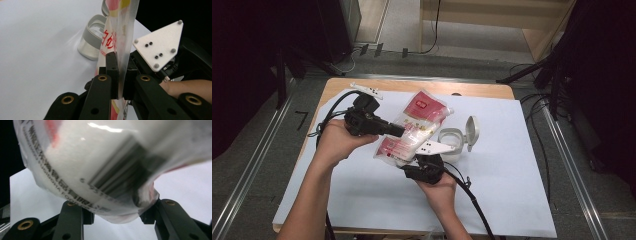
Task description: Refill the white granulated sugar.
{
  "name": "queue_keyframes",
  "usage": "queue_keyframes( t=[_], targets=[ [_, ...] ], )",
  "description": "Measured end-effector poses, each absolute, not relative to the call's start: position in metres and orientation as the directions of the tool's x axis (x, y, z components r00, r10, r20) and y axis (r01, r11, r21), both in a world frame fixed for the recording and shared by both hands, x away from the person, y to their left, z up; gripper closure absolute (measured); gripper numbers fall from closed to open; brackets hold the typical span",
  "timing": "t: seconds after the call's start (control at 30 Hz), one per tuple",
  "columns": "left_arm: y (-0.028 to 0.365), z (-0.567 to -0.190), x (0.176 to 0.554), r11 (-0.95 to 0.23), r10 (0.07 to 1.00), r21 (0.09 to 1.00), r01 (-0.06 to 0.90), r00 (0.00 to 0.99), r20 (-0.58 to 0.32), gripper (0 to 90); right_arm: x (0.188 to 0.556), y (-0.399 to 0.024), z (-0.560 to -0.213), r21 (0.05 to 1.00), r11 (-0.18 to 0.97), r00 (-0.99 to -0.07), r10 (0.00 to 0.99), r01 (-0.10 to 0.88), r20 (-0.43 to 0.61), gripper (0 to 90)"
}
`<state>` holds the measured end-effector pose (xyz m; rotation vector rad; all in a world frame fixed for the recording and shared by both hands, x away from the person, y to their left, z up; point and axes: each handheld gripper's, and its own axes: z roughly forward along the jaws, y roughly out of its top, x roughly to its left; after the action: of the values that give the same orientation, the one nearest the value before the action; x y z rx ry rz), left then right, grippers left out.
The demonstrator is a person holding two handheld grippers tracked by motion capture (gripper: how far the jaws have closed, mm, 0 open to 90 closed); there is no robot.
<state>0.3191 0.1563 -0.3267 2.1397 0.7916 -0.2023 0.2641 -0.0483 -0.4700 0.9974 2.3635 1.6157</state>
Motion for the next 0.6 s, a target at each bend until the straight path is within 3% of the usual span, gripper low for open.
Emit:
queue_keyframes(
  t=[0.4,0.6],
  targets=[
    [0.171,-0.325,0.315,-0.459,0.446,0.666,0.588,0.801,-0.399,88.6,0.268,-0.056,-0.469,0.846,0.160,-0.729,0.603,0.508,0.324,56.9],
    [0.173,-0.325,0.313,-0.468,0.461,0.673,0.573,0.808,-0.367,90.0,0.268,-0.053,-0.466,0.847,0.207,-0.745,0.605,0.489,0.282,56.7]
  ],
)
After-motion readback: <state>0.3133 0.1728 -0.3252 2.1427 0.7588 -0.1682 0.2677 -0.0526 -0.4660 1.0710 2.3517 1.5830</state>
